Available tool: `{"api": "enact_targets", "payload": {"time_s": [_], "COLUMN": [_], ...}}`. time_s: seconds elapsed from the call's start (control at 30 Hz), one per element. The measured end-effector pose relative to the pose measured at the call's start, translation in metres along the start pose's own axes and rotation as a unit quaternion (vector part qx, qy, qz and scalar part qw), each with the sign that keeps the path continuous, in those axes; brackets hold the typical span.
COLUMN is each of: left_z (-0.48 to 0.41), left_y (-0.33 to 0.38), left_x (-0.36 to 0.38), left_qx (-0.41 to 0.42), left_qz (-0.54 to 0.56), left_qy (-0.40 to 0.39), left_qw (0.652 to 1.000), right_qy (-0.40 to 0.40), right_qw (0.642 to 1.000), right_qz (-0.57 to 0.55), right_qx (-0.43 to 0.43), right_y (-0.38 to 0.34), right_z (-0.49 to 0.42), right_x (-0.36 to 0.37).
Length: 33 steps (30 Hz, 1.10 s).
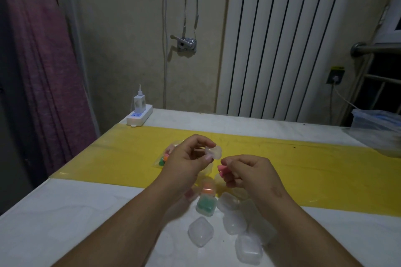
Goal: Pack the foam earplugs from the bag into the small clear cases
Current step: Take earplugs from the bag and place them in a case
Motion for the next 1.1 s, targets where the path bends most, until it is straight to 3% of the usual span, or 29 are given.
{"api": "enact_targets", "payload": {"time_s": [0.83, 1.1], "left_z": [0.003, 0.003], "left_y": [0.009, 0.016], "left_x": [0.002, 0.008], "left_qx": [0.05, 0.067], "left_qz": [-0.162, -0.178], "left_qy": [0.03, 0.042], "left_qw": [0.985, 0.981], "right_qy": [-0.01, 0.061], "right_qw": [1.0, 0.996], "right_qz": [0.009, 0.057], "right_qx": [-0.017, -0.013], "right_y": [0.001, 0.004], "right_z": [0.0, -0.001], "right_x": [0.004, -0.004]}}
Point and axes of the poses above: each hand's wrist, its own z-axis away from the middle knuckle, its own x-axis out of the palm, y = z × x, the point moved 8 cm from there along -z, towards the middle knuckle, and after that the axes turned 1 degree about -y, right-handed, at the moved point
